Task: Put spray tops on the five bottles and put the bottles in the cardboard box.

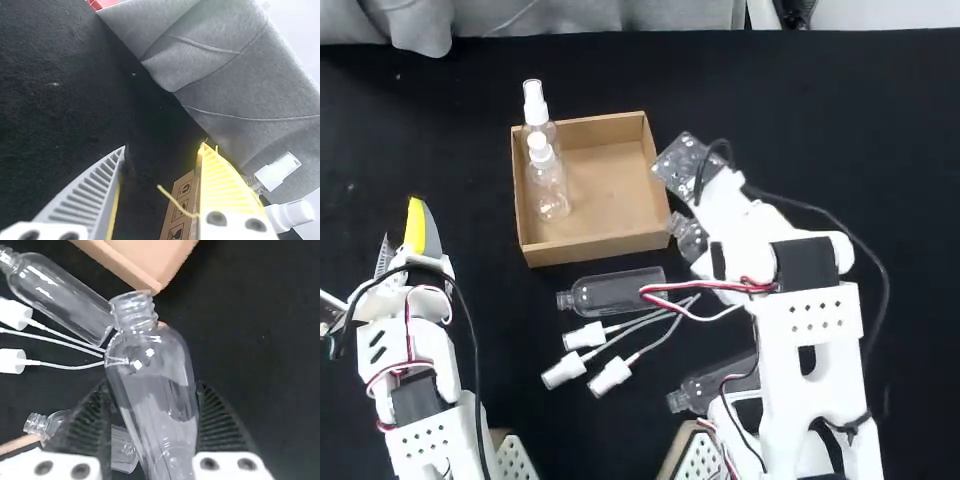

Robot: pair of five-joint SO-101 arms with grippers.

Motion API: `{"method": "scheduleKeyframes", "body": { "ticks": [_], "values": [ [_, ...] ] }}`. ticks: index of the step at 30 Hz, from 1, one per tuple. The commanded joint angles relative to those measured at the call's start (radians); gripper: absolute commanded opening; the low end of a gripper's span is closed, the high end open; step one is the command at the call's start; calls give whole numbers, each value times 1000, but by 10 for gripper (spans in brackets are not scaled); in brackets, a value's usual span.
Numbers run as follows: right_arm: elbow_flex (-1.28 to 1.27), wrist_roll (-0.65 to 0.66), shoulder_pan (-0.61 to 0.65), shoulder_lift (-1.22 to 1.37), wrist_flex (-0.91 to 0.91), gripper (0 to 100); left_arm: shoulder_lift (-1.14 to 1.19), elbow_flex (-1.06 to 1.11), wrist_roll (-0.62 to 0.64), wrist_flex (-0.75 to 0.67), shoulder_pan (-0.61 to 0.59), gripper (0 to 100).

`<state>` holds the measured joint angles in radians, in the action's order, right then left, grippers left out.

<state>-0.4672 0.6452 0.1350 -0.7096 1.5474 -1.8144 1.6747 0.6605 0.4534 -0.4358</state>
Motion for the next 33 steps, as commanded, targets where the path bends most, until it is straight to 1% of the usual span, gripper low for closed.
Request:
{"method": "scheduleKeyframes", "body": {
  "ticks": [1,10,16,23,27,30,33],
  "values": [
    [62,-40,-34,-41,8,78,-8,25,-9,6,-8,212],
    [56,-164,-34,-35,-51,78,-8,25,-8,14,-2,212],
    [-62,-247,-34,-35,-192,78,-9,25,-8,29,1,212],
    [-209,-292,-37,-35,-341,78,-9,25,-6,31,2,212],
    [-260,-290,-86,-35,-404,79,-9,25,48,35,48,212],
    [-305,-292,-124,-35,-451,78,-9,25,55,35,58,212],
    [-363,-339,-132,-35,-522,78,-9,25,57,35,61,212]
  ]
}}
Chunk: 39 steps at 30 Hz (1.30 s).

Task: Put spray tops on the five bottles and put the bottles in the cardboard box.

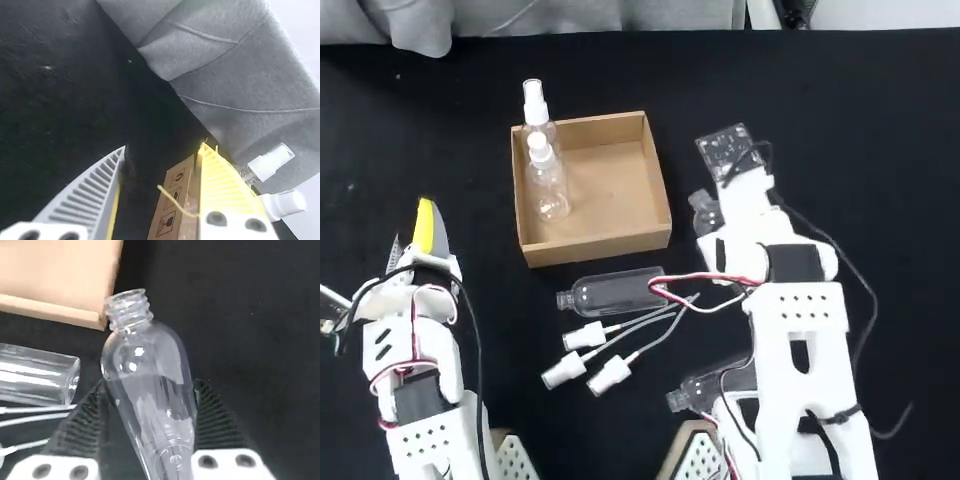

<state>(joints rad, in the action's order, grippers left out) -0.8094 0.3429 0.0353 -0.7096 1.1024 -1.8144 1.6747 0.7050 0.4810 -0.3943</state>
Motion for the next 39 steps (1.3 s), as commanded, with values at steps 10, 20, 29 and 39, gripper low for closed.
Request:
{"method": "scheduleKeyframes", "body": {
  "ticks": [10,20,29,39],
  "values": [
    [-111,-100,-34,-33,-189,78,-9,-113,57,230,47,212],
    [-177,-101,-34,-33,-275,78,-9,-255,64,454,139,212],
    [-177,-129,-32,-33,-275,78,-8,-289,-6,500,255,114],
    [-179,-129,-32,-31,-275,78,-8,-386,-20,638,414,41]
  ]
}}
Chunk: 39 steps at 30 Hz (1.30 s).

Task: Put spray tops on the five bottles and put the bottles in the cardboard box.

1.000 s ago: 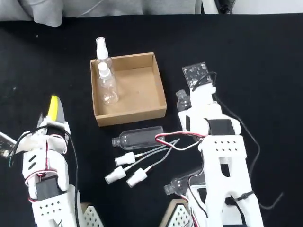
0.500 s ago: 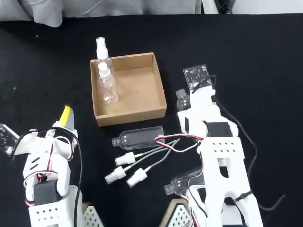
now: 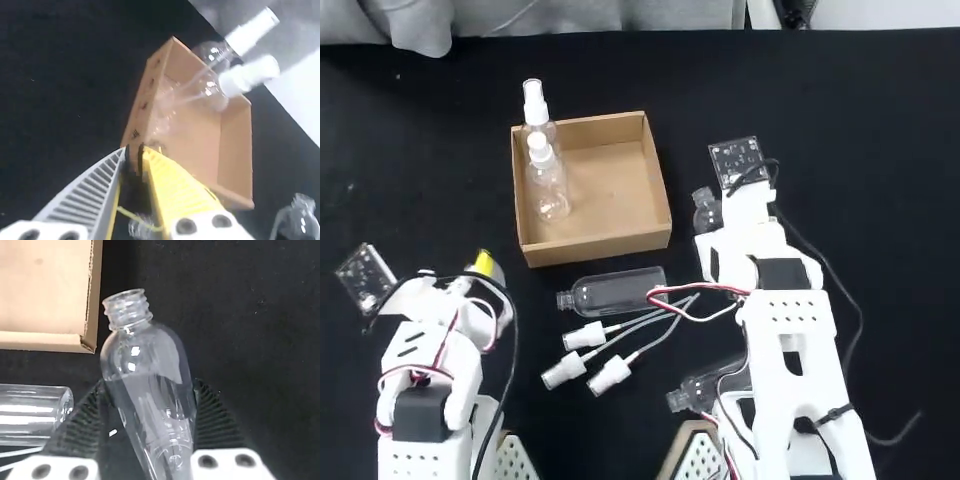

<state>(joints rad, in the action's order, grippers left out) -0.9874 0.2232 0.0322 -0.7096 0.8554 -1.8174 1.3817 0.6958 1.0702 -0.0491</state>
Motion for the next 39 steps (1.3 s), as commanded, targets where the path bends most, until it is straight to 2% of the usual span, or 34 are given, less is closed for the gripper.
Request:
{"method": "scheduleKeyframes", "body": {
  "ticks": [1,11,18,24,39],
  "values": [
    [-1,-9,-29,-31,-28,78,-5,-108,-11,69,85,40],
    [-1,-9,-25,-31,-28,78,-5,-128,-35,121,226,40],
    [-1,-9,-25,-31,-28,78,-3,-104,-34,112,274,40],
    [-1,-9,-25,-31,-28,78,-3,-88,-34,106,377,39],
    [-1,-9,-25,-31,-28,78,-3,-94,-34,104,386,39]
  ]
}}
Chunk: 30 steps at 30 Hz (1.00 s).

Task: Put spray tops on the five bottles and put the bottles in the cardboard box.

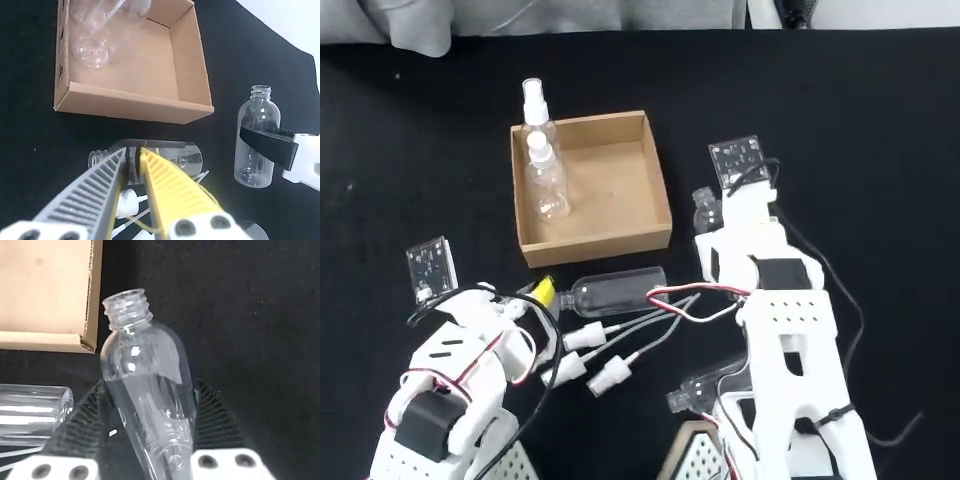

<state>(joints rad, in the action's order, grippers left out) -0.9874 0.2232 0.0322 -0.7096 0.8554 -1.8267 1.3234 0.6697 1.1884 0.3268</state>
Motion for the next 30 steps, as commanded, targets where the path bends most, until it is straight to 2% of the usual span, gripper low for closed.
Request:
{"method": "scheduleKeyframes", "body": {
  "ticks": [1,5,13,17,23,27,30],
  "values": [
    [-1,-9,-25,-31,-28,78,6,-41,-8,-14,7,39],
    [1,-9,-25,-16,-28,78,71,-93,-8,-9,5,39],
    [68,-9,-29,180,-63,78,431,-302,-9,-5,13,39],
    [117,-8,-32,275,-61,78,554,-344,-14,-14,13,39],
    [171,-9,-104,338,-60,78,658,-355,-68,-12,18,41],
    [174,-9,-110,341,-58,78,703,-355,-64,11,101,44],
    [174,-9,-112,341,-60,78,738,-360,-8,25,174,51]
  ]
}}
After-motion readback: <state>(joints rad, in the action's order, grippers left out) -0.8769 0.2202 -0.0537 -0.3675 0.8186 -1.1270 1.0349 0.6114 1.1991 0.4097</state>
